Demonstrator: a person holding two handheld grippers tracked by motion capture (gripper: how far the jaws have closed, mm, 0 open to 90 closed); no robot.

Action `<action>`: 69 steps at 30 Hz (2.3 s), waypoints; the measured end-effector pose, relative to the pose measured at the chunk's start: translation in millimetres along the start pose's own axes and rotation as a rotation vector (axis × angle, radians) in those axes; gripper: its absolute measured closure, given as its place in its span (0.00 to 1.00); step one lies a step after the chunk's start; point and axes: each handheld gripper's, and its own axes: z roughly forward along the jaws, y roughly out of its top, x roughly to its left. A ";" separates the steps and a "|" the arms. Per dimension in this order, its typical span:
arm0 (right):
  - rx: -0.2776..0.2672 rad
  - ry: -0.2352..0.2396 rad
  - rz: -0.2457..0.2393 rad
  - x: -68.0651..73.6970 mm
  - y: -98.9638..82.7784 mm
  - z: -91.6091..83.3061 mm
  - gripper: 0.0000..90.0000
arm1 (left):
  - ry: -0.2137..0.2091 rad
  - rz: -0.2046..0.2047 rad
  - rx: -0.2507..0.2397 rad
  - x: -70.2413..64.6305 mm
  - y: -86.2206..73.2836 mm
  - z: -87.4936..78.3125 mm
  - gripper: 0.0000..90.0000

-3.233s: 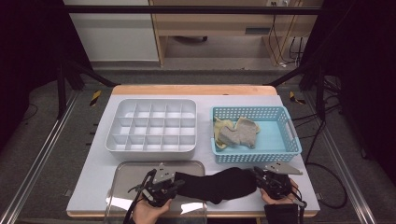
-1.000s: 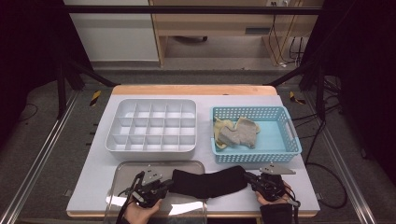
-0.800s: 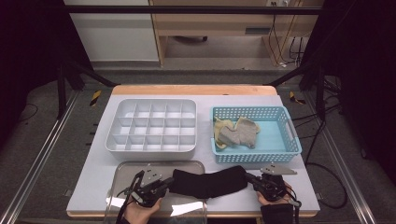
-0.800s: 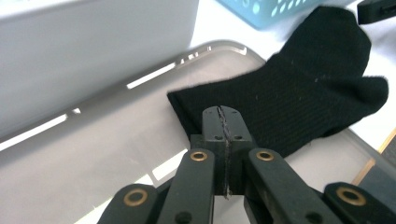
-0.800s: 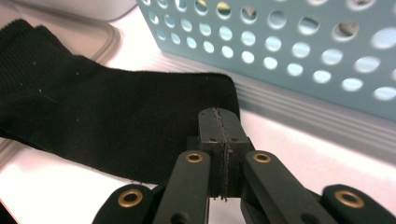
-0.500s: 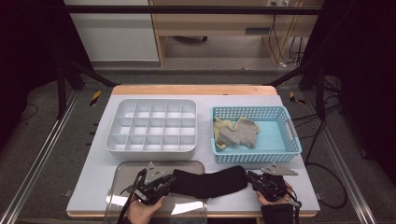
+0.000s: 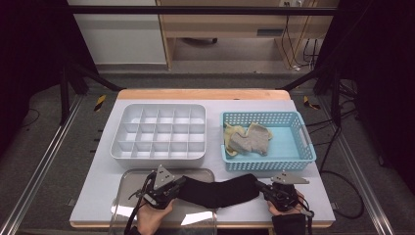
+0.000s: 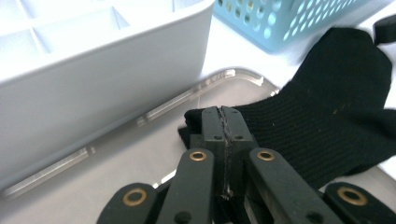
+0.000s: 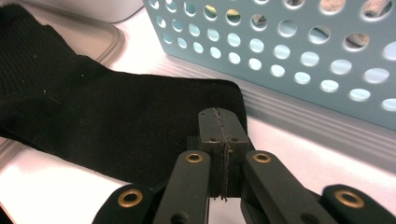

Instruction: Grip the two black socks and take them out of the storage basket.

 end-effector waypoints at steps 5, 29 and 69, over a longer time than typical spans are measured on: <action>-0.011 -0.015 0.008 -2.2 -1.2 -0.5 0.95 | 0.011 0.015 0.072 3.0 -2.8 15.5 0.99; 0.019 -0.038 0.013 2.0 -10.9 12.1 0.82 | -0.035 -0.125 0.131 -3.1 -27.5 6.3 0.80; -0.022 0.292 -0.081 78.0 6.4 16.8 1.00 | -0.046 -0.032 0.054 -13.6 -13.9 -2.0 0.95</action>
